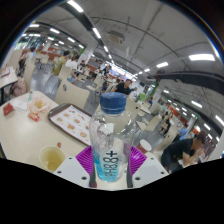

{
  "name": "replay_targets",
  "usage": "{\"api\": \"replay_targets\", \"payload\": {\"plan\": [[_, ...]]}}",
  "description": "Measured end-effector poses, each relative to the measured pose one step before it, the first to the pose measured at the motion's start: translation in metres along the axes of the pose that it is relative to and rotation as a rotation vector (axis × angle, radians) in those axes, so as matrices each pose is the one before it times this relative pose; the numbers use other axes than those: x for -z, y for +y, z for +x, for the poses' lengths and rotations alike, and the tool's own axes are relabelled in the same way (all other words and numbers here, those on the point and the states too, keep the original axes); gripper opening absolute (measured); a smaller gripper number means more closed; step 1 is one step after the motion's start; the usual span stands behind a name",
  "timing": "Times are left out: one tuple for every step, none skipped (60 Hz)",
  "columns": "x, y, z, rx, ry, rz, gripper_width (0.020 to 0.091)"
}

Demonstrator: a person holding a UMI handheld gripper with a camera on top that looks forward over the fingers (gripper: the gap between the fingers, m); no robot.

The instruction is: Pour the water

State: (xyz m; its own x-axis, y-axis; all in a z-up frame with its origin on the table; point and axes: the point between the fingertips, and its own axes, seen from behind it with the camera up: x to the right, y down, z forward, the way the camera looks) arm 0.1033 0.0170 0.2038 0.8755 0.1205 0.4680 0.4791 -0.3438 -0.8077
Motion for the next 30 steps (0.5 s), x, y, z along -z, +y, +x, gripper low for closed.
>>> {"api": "replay_targets", "payload": {"plan": [[-0.00127,0.00427,-0.00023,-0.0436,-0.00922,0.00278,0.0417],[-0.00127,0.00344,0.00015,-0.044,-0.01117,0.00116,0.0415],[-0.00129,0.00314,0.00025,-0.0417,-0.01093,0.0011,0.0417],[-0.0023,0.00375,-0.00008,-0.035,-0.00965,0.0011,0.0416],[-0.00161,0.00391,0.00012,-0.0279,-0.00956,-0.00091,0.0414],[-0.0018,0.0041,-0.00035,-0.0244,-0.00984,-0.00132,0.0416],[-0.00182,0.0037,-0.00061,-0.0217,-0.01046,0.00062,0.0418],[-0.00552,0.00359,-0.00694,-0.0194,-0.00958,-0.00157,0.0416],[-0.00146,0.00438,-0.00228,-0.0172,-0.00945,-0.00203,0.0415],[-0.0024,0.00425,-0.00111,-0.0134,-0.01101,-0.00165,0.0418],[-0.0017,0.00345,-0.00102,-0.0133,-0.01047,-0.00027,0.0416],[-0.00206,0.00354,-0.00107,-0.0129,-0.01058,0.00138,0.0416],[-0.00187,0.004,-0.0015,-0.0104,-0.01001,0.00042,0.0417],[-0.00197,0.00483,-0.00124,-0.0075,-0.00827,-0.00164,0.0416],[-0.00539,0.00515,-0.00397,-0.0077,-0.00514,-0.00406,0.0415],[-0.00173,0.00525,-0.00067,-0.0069,-0.00578,-0.00424,0.0416],[-0.00134,0.00479,-0.00055,-0.0072,-0.0042,-0.00409,0.0414],[-0.00144,0.0046,-0.00047,-0.0069,-0.00261,-0.0038,0.0414],[-0.00156,0.00484,0.0002,-0.0063,-0.00083,-0.00483,0.0418],[-0.0014,0.00471,0.00037,-0.0065,-0.00016,-0.00609,0.0414],[-0.00149,0.00445,0.00031,-0.0066,-0.00002,-0.00621,0.0415],[-0.00171,0.00407,0.00021,-0.0076,0.00006,-0.00483,0.0417],[-0.00143,0.00366,0.00047,-0.0084,0.00071,-0.00336,0.0417],[-0.00137,0.0032,0.00105,-0.0072,0.00107,-0.00161,0.0415],[-0.00146,0.00276,0.00042,-0.0056,-0.00082,-0.00092,0.0422],[-0.00145,0.00277,0.00015,-0.005,-0.00197,-0.00116,0.0421],[-0.00121,0.00275,0.00015,-0.006,-0.00157,-0.00292,0.0419],[-0.00081,0.00335,0.001,-0.0073,0.00107,-0.00544,0.0421],[-0.00098,0.00358,0.00102,-0.007,0.00276,-0.0067,0.0421],[-0.00096,0.00397,0.0012,-0.0054,0.0031,-0.0076,0.0421]]}}
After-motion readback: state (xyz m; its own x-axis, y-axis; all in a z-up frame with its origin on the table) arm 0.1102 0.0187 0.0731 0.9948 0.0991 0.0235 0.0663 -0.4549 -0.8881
